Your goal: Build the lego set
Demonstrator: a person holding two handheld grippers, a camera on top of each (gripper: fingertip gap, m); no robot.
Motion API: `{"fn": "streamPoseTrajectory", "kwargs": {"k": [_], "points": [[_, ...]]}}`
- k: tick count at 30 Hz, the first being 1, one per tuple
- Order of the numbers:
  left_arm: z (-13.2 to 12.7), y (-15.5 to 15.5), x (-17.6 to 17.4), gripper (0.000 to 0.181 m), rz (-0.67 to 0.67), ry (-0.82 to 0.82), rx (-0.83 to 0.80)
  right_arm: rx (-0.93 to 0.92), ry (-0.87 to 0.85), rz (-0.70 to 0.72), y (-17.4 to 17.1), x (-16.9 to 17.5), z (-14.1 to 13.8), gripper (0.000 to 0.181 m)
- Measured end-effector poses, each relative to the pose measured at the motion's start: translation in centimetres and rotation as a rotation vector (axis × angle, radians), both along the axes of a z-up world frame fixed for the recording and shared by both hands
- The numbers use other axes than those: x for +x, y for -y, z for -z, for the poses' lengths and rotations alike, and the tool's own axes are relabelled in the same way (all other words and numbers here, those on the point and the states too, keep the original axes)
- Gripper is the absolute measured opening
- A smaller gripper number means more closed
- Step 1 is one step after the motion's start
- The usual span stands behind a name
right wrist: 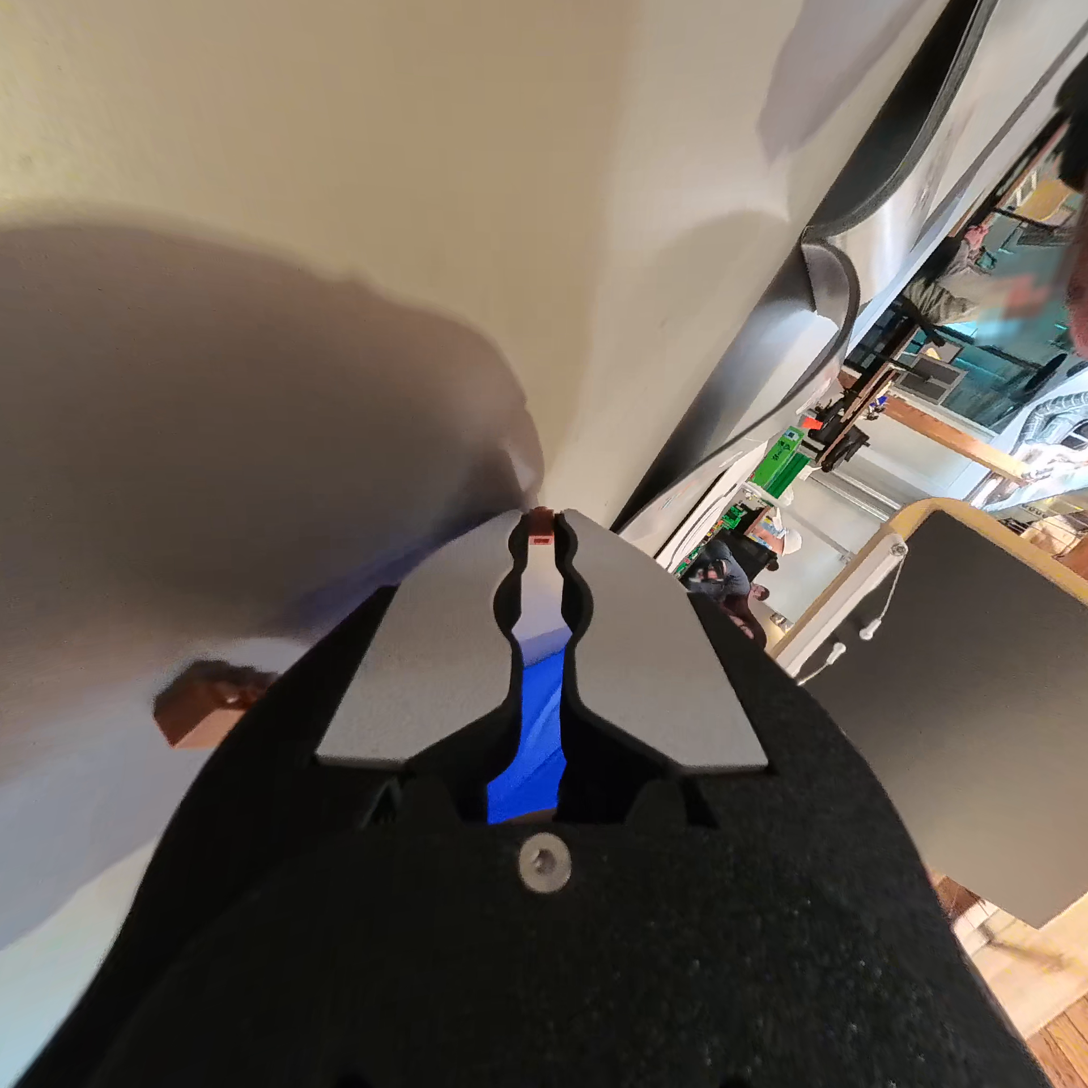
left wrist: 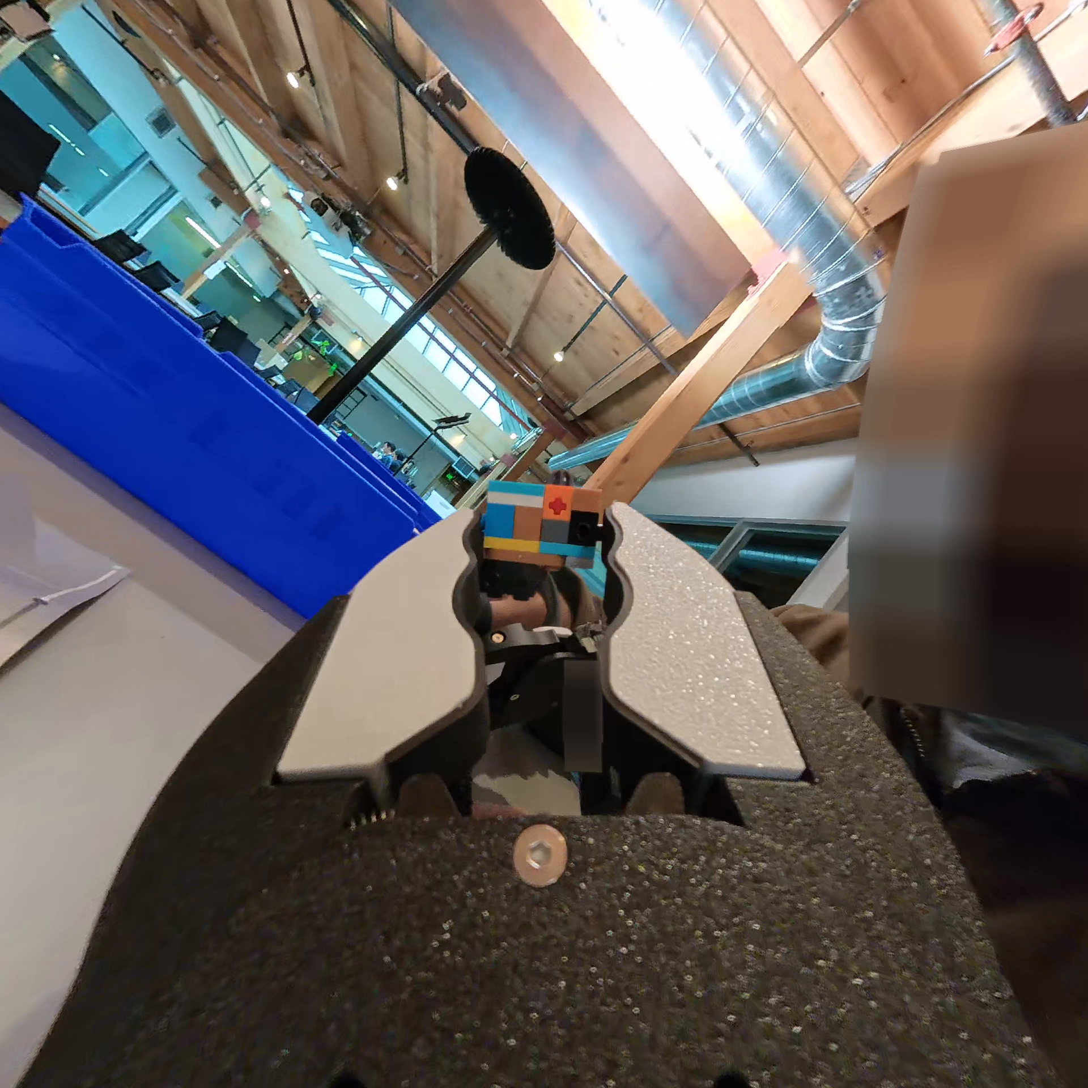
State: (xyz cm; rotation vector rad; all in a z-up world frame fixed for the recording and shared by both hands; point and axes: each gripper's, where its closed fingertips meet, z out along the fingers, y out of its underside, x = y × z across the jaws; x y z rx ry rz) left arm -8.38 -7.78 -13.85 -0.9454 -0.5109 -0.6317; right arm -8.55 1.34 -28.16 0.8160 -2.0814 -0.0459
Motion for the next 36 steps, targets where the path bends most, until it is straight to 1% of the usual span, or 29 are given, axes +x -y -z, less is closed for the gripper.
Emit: {"fn": "streamPoseTrajectory", "kwargs": {"k": [4, 10, 19, 28, 36], "points": [[-0.6, 0.3, 0.3, 0.038, 0.019, -0.008, 0.046, -0.033, -0.009, 0.009, 0.3, -0.1, 0.0, 0.008], [-0.4, 0.1, 0.4, 0.038, 0.027, -0.011, 0.038, -0.068, -0.028, 0.018, 0.3, -0.4, -0.2, 0.009], [0.0, -0.2, 0.4, 0.038, 0.019, -0.021, 0.005, -0.182, -0.024, 0.033, 0.1, -0.5, -1.1, 0.015], [0.3, -0.3, 0.0, 0.038, -0.026, -0.032, -0.034, -0.39, -0.036, 0.056, 0.2, -1.0, -2.7, 0.015], [0.6, -0.4, -0.3, 0.038, -0.073, -0.057, -0.08, -0.481, -0.025, 0.062, 0.3, -1.1, -2.9, 0.015]]}}
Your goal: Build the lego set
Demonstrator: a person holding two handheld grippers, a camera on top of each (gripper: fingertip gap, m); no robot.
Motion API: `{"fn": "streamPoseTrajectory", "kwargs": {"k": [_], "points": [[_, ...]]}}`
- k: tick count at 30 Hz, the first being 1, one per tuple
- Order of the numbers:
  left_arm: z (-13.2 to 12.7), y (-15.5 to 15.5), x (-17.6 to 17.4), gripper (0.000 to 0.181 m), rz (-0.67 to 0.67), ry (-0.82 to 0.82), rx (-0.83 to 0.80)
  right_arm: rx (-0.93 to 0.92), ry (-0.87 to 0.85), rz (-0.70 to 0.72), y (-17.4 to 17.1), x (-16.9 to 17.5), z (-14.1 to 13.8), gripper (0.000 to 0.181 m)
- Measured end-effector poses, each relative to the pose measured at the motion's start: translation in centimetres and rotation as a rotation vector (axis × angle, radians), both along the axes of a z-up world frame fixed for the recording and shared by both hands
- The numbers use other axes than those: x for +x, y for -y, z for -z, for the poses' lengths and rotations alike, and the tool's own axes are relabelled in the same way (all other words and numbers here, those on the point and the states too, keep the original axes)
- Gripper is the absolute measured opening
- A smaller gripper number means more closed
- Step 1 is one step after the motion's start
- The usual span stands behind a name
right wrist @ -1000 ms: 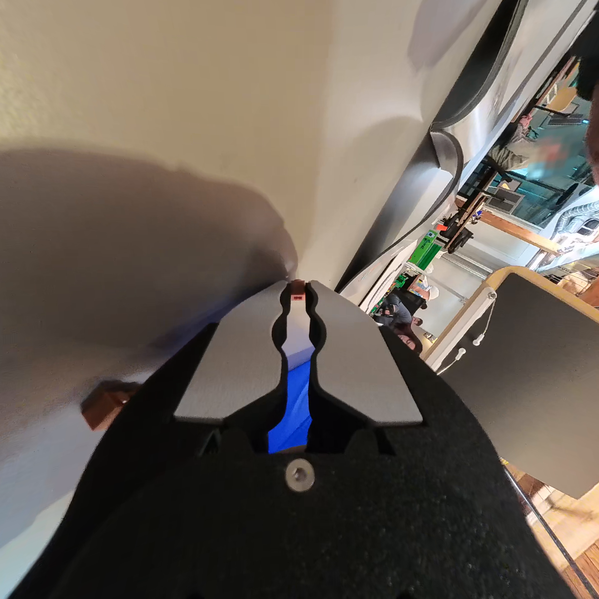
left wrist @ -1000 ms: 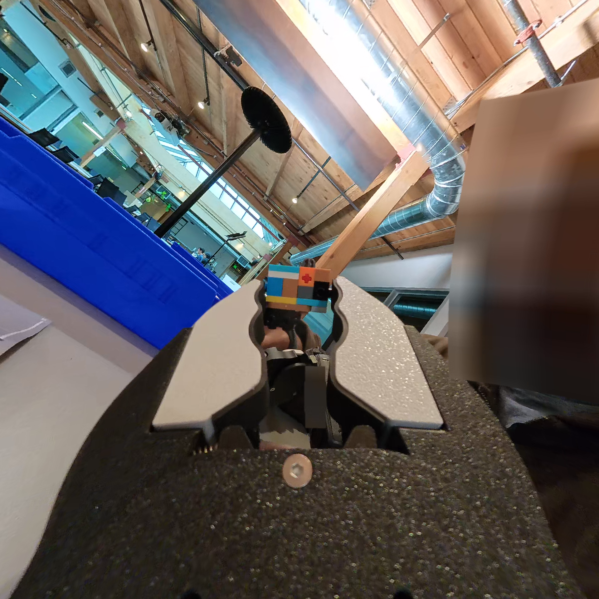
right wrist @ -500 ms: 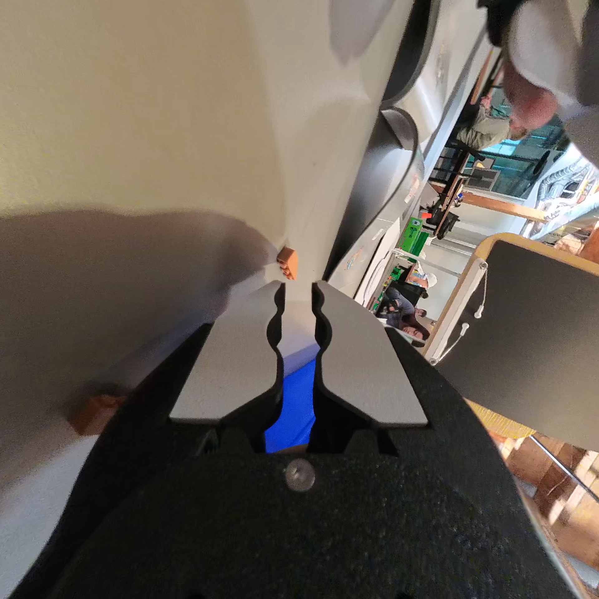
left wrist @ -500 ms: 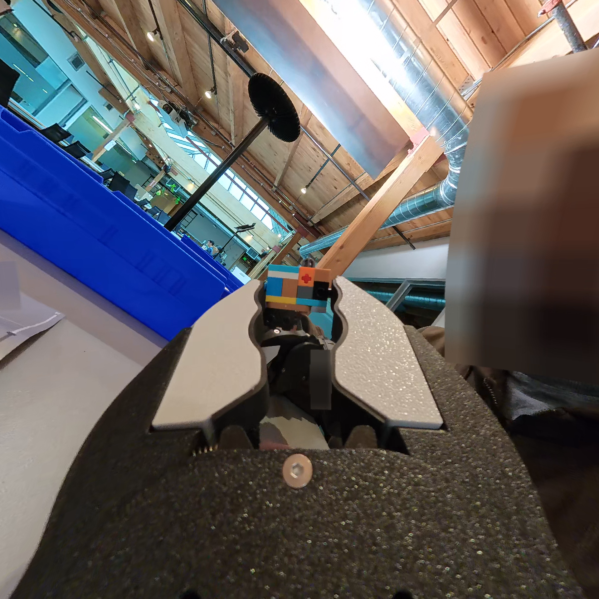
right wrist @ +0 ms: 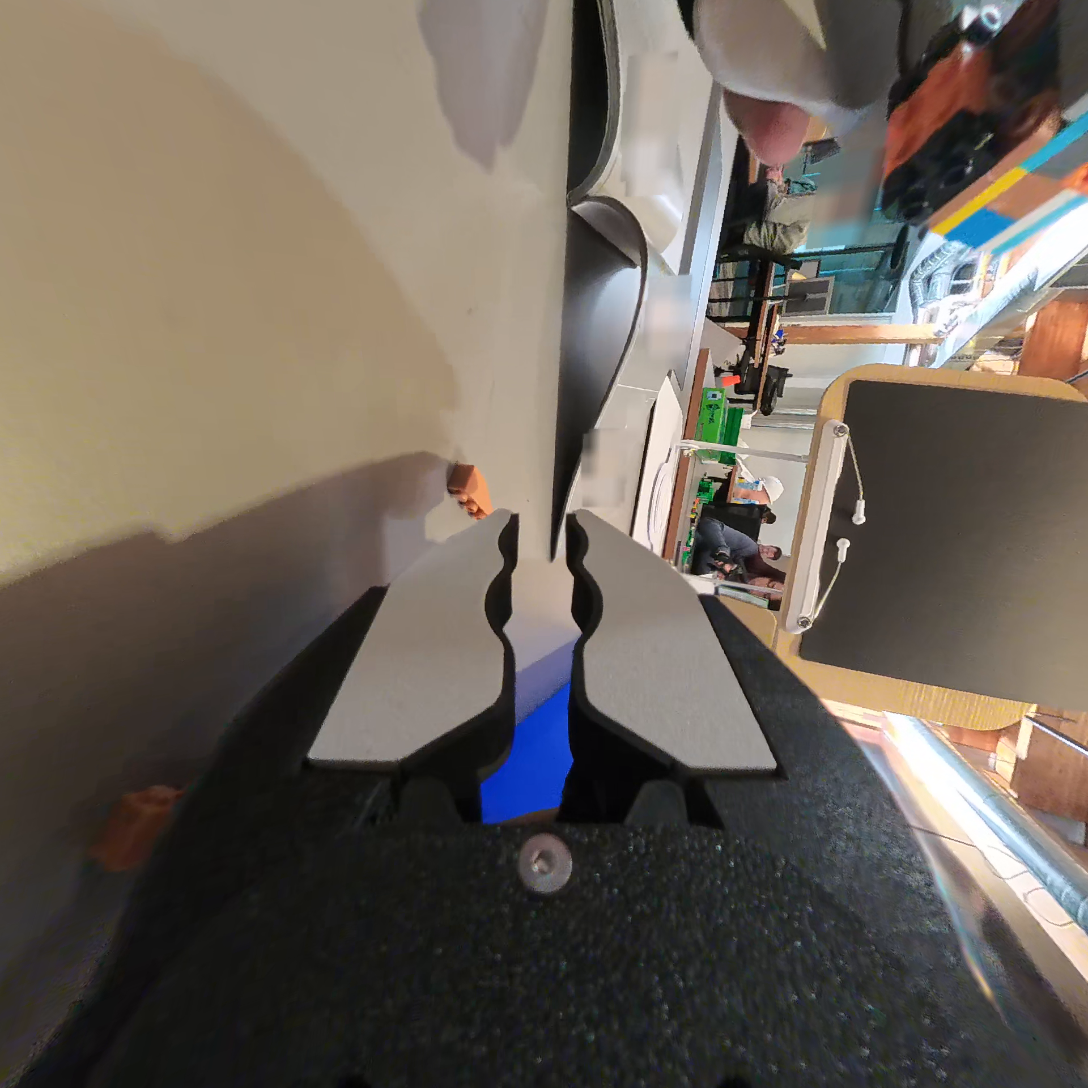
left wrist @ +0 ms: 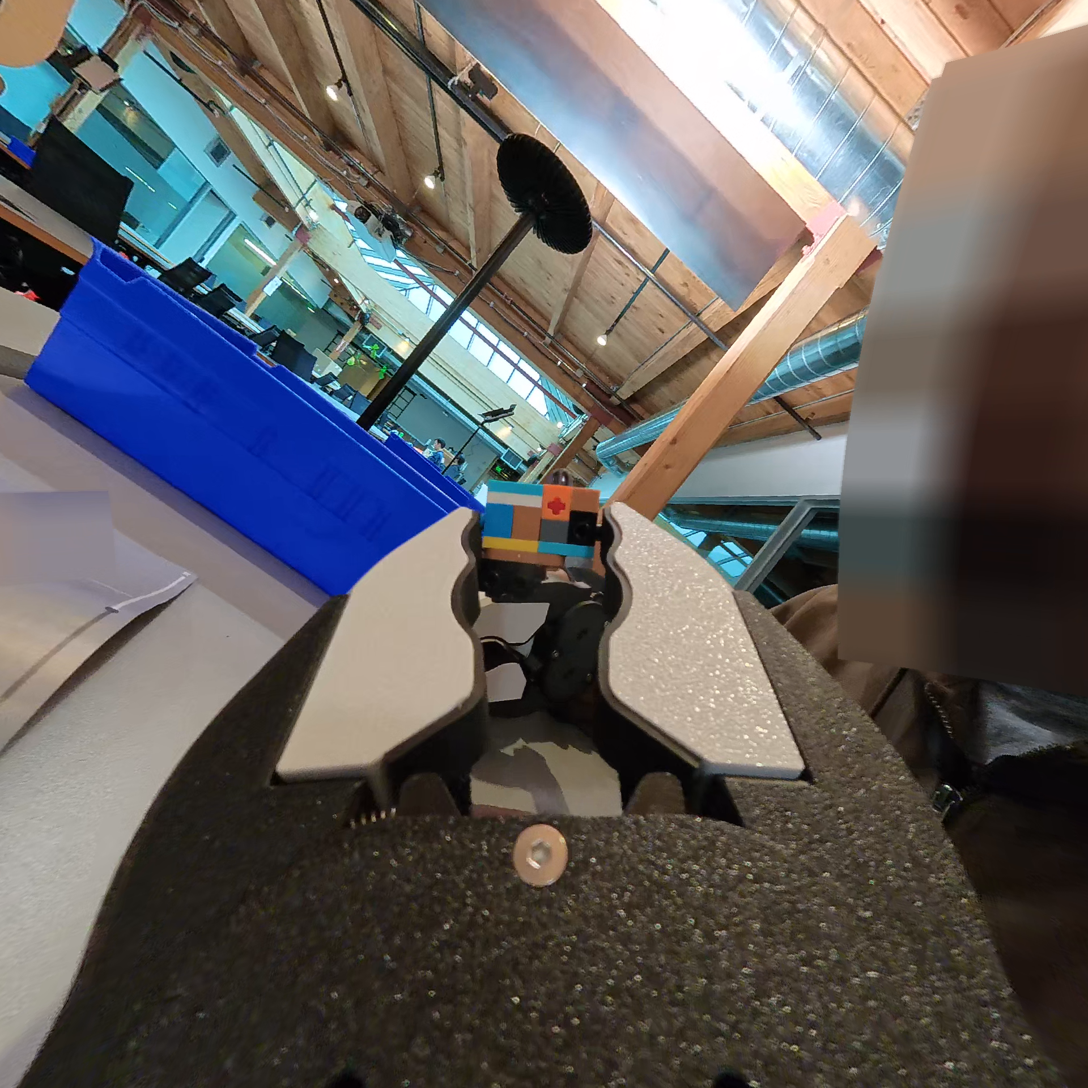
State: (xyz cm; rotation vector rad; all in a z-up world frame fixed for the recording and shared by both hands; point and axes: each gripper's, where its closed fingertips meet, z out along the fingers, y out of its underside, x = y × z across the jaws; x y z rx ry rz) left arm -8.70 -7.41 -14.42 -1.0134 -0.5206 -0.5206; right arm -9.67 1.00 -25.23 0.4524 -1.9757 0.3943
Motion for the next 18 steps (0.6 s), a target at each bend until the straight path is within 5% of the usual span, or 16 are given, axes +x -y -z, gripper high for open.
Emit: {"fn": "streamPoseTrajectory", "kwargs": {"k": [7, 11, 18], "points": [[0.1, -0.1, 0.0, 0.038, -0.032, -0.032, -0.031, -0.117, 0.075, 0.077, -0.5, -0.8, -0.6, 0.015], [0.1, -0.1, 0.0, 0.038, -0.039, -0.048, -0.047, -0.364, 0.276, 0.063, 0.7, 0.2, -2.1, 0.018], [0.1, -1.4, 2.4, 0.038, 0.172, -0.014, -0.013, -0.752, 0.547, -0.338, 3.9, 4.4, -7.7, 0.042]]}}
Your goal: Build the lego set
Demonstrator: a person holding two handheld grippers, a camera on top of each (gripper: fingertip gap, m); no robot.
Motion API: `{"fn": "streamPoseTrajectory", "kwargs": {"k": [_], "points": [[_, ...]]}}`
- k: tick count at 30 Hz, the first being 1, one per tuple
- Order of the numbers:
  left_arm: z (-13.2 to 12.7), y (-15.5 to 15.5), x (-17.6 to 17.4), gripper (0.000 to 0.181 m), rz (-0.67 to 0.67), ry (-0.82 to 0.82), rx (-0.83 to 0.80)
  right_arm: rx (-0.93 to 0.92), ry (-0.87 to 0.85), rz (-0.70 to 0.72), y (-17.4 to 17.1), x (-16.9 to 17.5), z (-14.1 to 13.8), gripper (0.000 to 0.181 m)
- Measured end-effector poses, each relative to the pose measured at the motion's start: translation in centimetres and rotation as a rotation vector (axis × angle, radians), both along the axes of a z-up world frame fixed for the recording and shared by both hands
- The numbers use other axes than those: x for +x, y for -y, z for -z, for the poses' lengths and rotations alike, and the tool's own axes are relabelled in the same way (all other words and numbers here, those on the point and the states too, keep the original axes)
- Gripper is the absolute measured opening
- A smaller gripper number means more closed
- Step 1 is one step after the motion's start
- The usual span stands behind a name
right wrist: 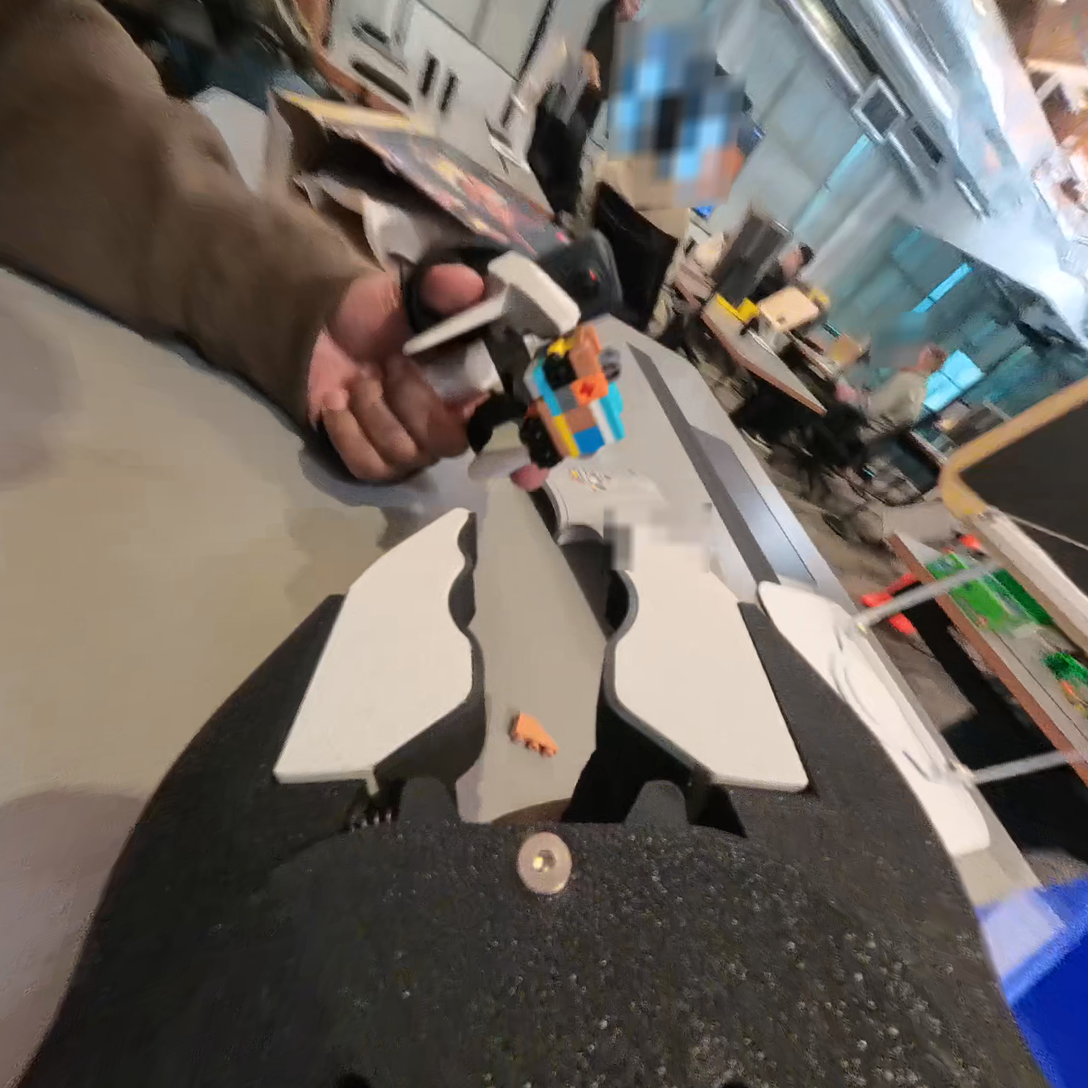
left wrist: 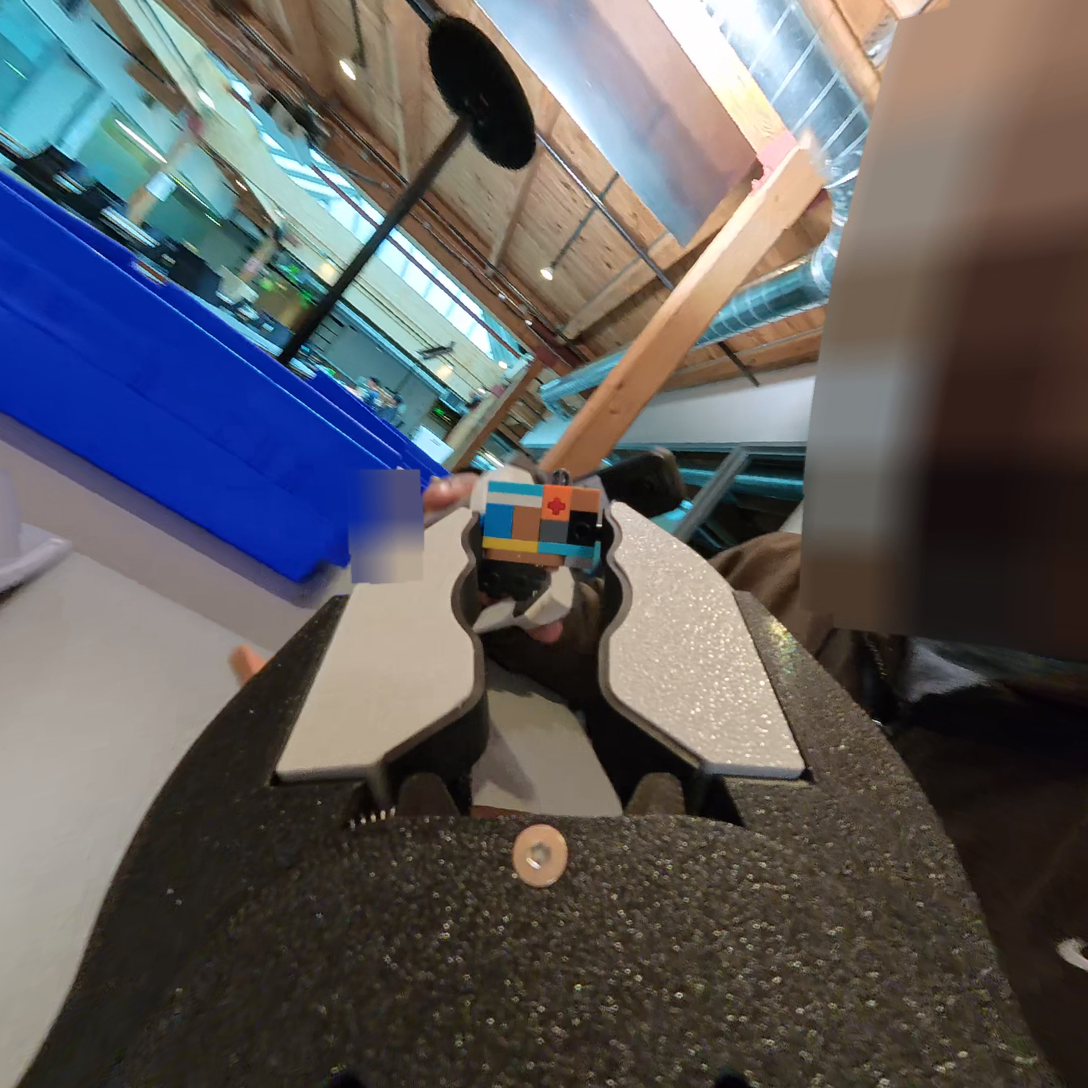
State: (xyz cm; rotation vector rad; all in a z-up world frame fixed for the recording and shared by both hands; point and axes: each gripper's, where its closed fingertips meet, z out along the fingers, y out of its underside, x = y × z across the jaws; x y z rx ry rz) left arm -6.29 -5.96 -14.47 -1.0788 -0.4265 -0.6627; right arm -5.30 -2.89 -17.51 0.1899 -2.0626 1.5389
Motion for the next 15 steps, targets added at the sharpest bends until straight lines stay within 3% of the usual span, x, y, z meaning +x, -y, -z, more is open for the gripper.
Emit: {"fn": "streamPoseTrajectory", "kwargs": {"k": [7, 15], "points": [[0.2, -1.0, 3.1, 0.038, 0.232, 0.015, -0.018, -0.036, 0.218, -0.346, 1.0, 2.5, -2.6, 0.047], [0.7, -1.7, 7.1, 0.038, 0.417, -0.085, -0.08, 0.073, 0.381, -0.559, 2.4, 5.5, -1.4, 0.041]]}}
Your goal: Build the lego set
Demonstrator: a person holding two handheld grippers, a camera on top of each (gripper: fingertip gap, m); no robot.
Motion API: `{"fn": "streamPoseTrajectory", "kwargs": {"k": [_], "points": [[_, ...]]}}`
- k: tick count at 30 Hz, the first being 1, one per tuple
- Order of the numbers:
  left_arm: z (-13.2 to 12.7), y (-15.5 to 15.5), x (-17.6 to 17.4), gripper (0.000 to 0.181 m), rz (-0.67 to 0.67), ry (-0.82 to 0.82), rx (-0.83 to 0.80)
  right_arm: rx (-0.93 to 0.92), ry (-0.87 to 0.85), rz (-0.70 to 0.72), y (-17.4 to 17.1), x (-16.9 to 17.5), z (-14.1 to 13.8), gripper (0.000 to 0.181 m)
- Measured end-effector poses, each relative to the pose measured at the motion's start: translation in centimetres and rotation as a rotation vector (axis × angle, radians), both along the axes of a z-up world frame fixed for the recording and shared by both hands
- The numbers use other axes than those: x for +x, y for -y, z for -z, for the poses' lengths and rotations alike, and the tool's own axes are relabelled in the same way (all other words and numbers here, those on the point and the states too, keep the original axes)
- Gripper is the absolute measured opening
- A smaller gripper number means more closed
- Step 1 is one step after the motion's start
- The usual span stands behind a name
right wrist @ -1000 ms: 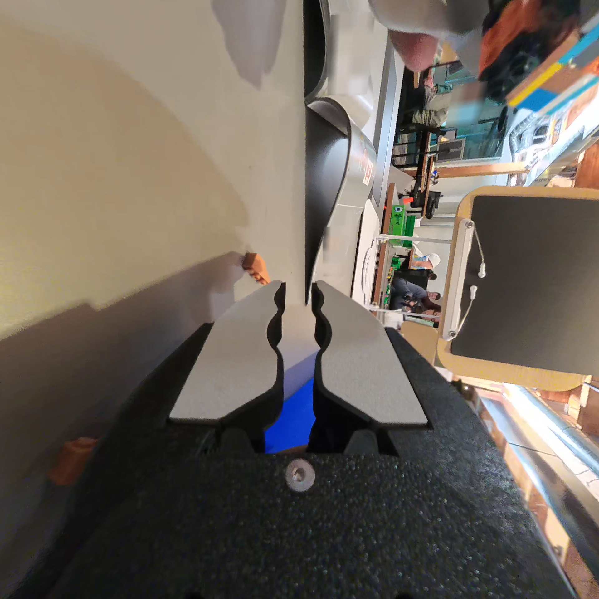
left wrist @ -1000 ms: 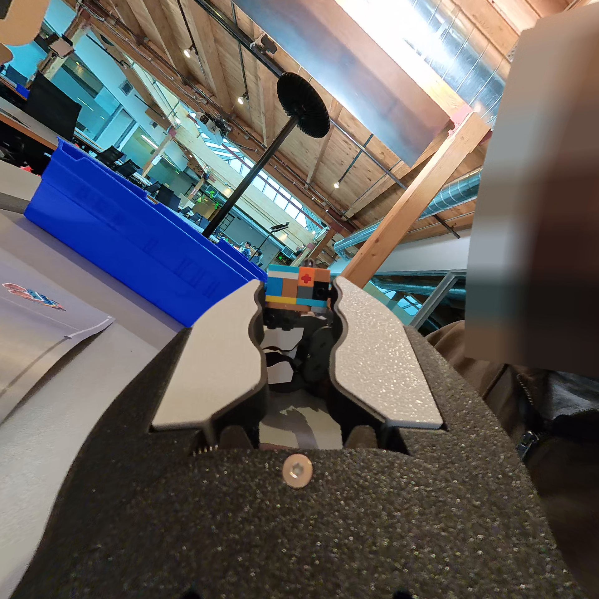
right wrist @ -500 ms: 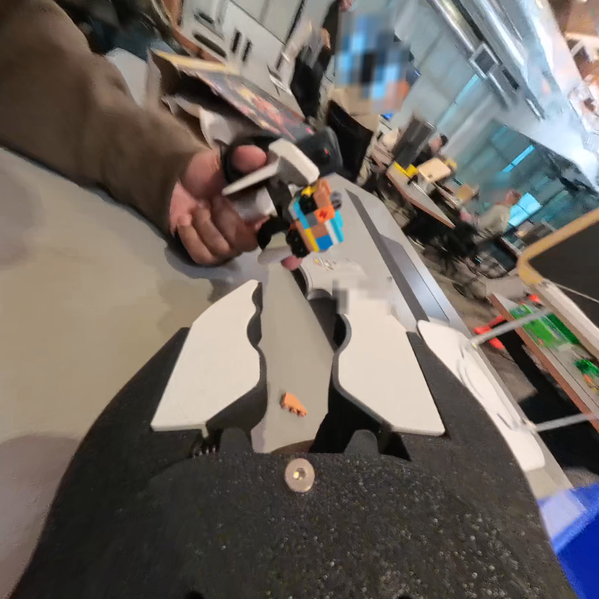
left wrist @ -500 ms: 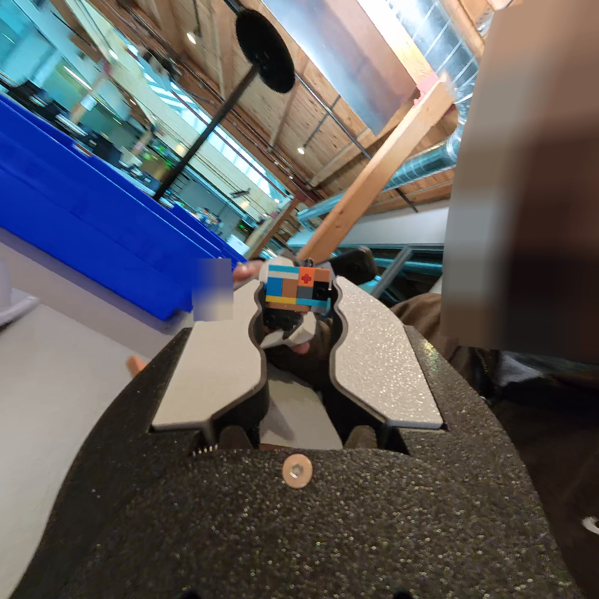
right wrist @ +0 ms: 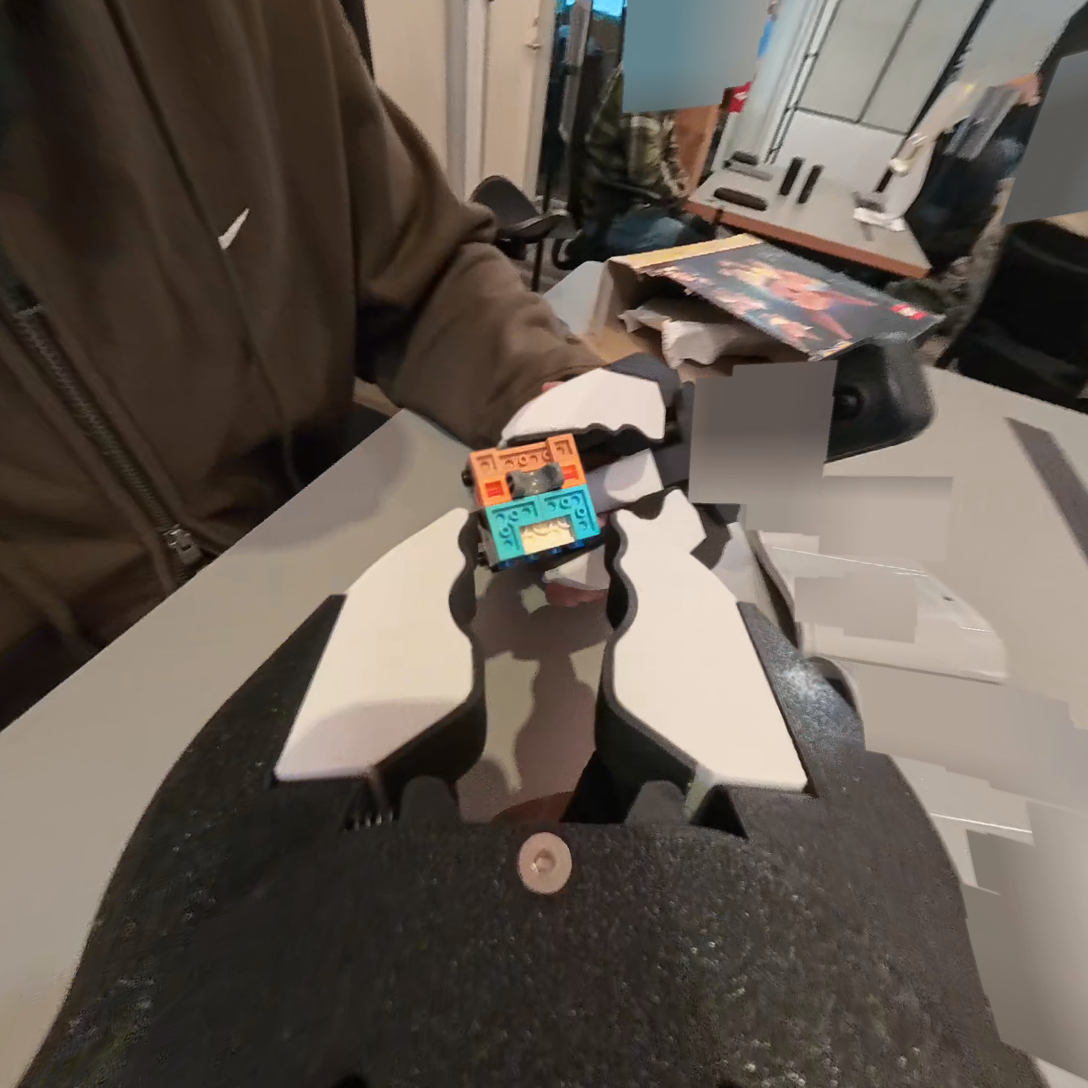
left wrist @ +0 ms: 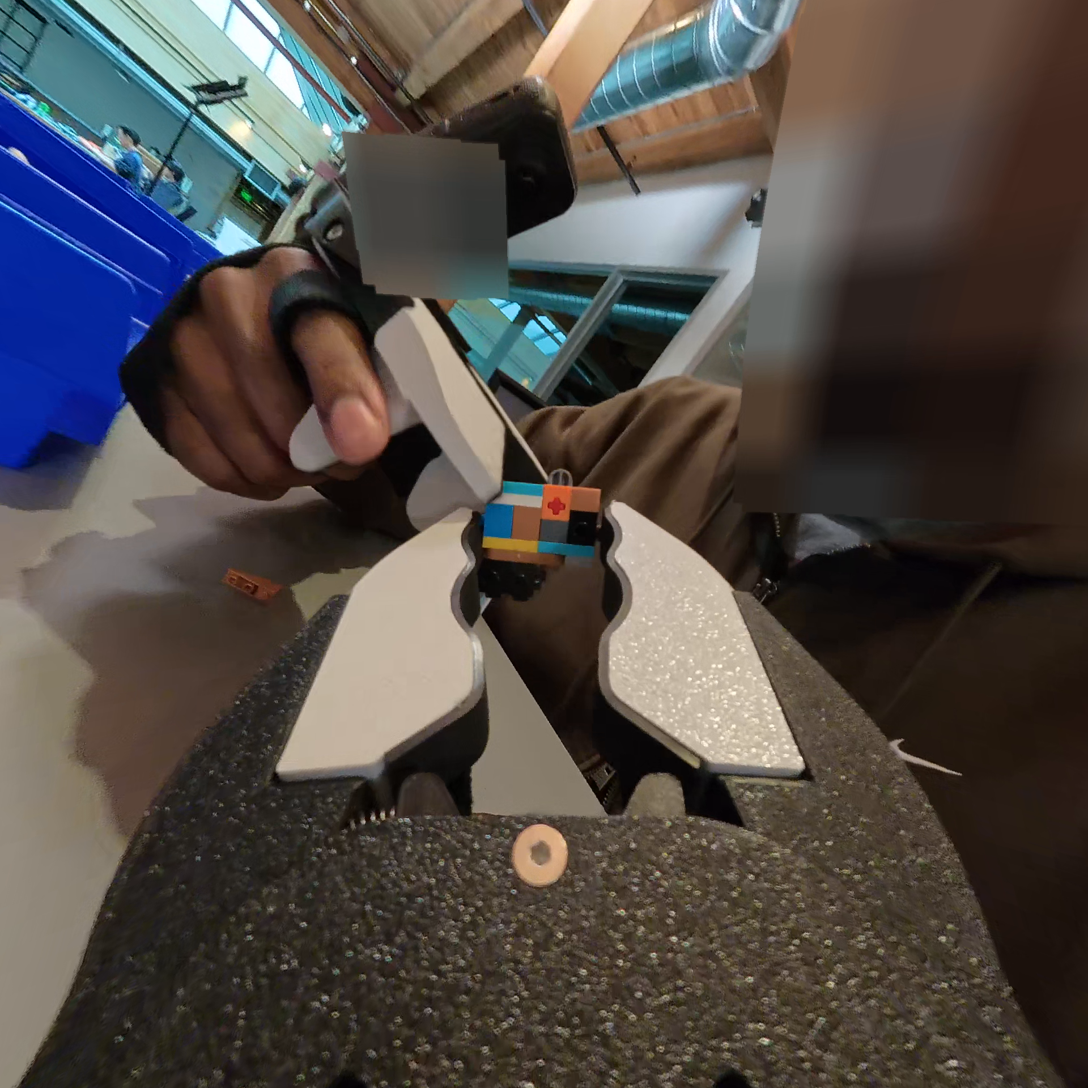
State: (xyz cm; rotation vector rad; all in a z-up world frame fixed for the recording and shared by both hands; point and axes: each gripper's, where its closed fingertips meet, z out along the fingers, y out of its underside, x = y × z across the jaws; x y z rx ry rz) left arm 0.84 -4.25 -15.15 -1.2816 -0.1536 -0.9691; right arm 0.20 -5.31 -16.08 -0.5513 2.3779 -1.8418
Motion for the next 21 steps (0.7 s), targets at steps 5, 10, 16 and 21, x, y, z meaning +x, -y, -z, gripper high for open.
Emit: {"fn": "streamPoseTrajectory", "kwargs": {"k": [5, 10, 16, 21], "points": [[0.0, -0.1, -0.5, 0.039, -0.019, 0.032, -0.002, 0.003, 0.035, 0.026, 0.1, -0.3, 0.3, 0.038], [-0.2, 0.4, -4.1, 0.045, -0.259, 0.02, 0.002, 0.012, 0.166, 0.176, -0.3, -3.2, 0.2, 0.037], [0.2, 1.1, -6.2, 0.054, -0.477, -0.188, -0.087, 0.054, 0.271, 0.307, -0.9, -5.5, 0.7, 0.037], [1.5, 0.4, -6.3, 0.058, -0.524, -0.283, -0.16, 0.056, 0.333, 0.406, -0.7, -7.0, 1.0, 0.037]]}}
